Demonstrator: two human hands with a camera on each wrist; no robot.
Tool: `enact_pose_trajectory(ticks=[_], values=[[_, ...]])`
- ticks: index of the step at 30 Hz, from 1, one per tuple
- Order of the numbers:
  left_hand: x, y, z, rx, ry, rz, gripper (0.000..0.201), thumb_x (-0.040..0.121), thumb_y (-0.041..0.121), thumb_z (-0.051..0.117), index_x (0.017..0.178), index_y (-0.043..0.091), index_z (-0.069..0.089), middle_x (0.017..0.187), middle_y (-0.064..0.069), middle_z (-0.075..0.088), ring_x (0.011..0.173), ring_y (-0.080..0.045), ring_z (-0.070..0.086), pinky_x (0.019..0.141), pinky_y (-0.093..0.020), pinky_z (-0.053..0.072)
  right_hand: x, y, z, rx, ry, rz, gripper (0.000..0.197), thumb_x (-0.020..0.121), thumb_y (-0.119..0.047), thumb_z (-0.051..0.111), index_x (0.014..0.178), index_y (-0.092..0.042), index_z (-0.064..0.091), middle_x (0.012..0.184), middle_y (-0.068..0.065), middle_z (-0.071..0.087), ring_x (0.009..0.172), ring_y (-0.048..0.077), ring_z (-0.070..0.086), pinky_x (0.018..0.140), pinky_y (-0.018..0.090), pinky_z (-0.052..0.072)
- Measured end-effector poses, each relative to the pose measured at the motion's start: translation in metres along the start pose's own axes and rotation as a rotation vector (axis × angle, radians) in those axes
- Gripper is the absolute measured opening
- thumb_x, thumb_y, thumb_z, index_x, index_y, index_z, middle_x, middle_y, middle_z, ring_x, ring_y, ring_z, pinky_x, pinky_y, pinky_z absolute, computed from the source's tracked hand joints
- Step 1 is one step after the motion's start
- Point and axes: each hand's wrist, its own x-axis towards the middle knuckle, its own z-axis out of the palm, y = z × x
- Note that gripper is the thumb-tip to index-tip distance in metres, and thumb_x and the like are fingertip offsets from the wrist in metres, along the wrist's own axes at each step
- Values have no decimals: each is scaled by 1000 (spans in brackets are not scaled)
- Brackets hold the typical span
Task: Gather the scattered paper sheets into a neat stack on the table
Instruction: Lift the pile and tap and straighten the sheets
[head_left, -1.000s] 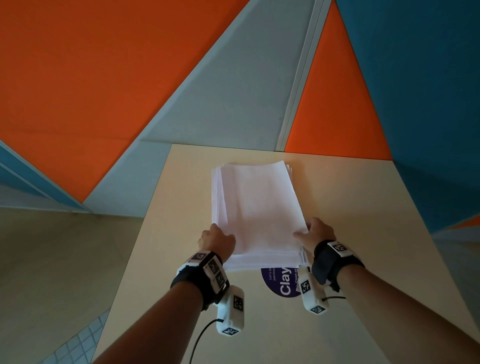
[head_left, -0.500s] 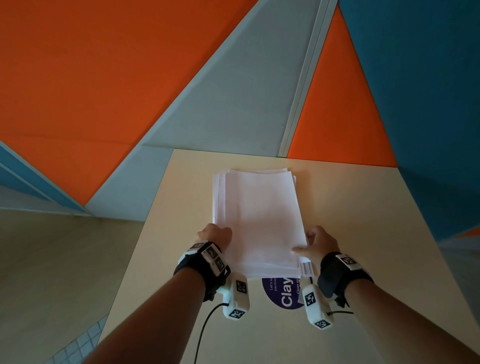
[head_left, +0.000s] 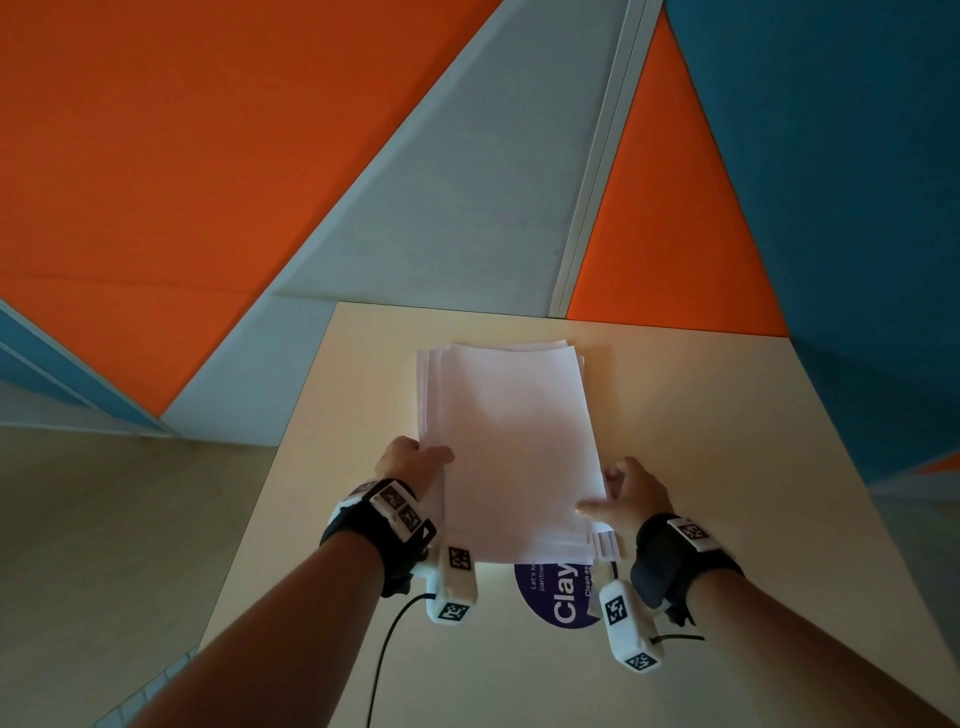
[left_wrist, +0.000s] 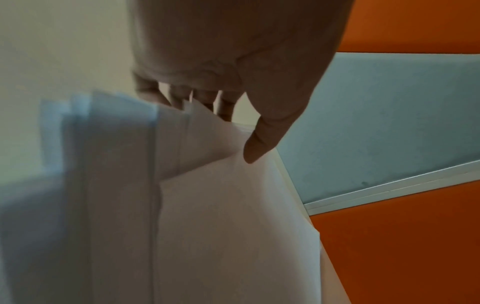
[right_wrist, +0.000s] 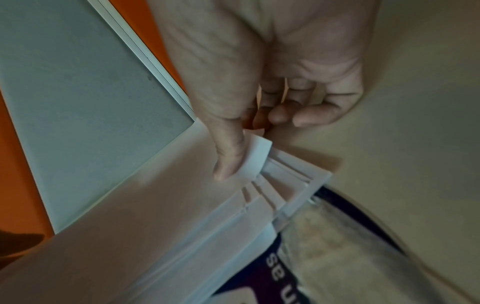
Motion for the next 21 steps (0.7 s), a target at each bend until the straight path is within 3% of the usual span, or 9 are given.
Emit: enact_pose_trajectory(ticks=[3, 8, 12, 14, 17, 19, 21], values=[[-1, 0, 1, -27, -60, 46, 41, 74, 29, 75, 106, 11, 57, 100, -11, 66, 92, -31, 64, 82, -41, 55, 1, 0, -1, 1, -10, -4, 66, 66, -31, 89, 118, -12, 52, 110, 3, 62, 94, 20, 57, 77, 26, 42], [0, -6, 0, -102, -205, 162, 49, 82, 10, 67, 128, 15, 53, 114, -13, 68, 102, -34, 66, 92, -51, 53, 1, 0, -3, -6, -15, -16, 66, 61, -33, 91, 111, -16, 52, 108, 2, 63, 93, 21, 60, 74, 26, 43], [-9, -8, -9, -215, -278, 249, 52, 85, -1, 60, 132, 19, 51, 111, -15, 70, 98, -34, 69, 87, -50, 56, 0, 0, -4, -10, -45, -32, 65, 56, -35, 91, 105, -18, 52, 103, 0, 63, 86, 17, 61, 66, 25, 45], [-17, -7, -16, -255, -303, 288, 51, 86, -1, 59, 131, 24, 51, 109, -12, 72, 94, -31, 71, 82, -47, 58, 1, 1, -5, 24, -68, -19, 67, 55, -41, 90, 107, -17, 53, 105, -1, 62, 90, 17, 61, 68, 27, 47], [-34, -9, -29, -305, -329, 348, 46, 89, 0, 58, 126, 26, 53, 107, -11, 73, 92, -29, 72, 78, -44, 60, 1, -1, -12, 254, -78, -2, 82, 57, -47, 90, 121, -14, 50, 118, 1, 57, 108, 22, 58, 84, 31, 46], [-45, -12, -36, -320, -352, 390, 40, 90, 0, 58, 123, 23, 56, 107, -12, 73, 94, -31, 71, 81, -46, 59, -1, -7, -23, 506, -75, -42, 94, 49, -47, 94, 125, -11, 51, 124, 6, 64, 110, 24, 63, 94, 38, 51], [-54, -15, -39, -327, -367, 437, 35, 90, 0, 58, 118, 21, 58, 106, -12, 73, 94, -32, 71, 79, -46, 59, -8, -17, -37, 742, -94, -113, 74, 62, -27, 92, 123, -7, 56, 120, 18, 69, 106, 33, 68, 95, 48, 53]])
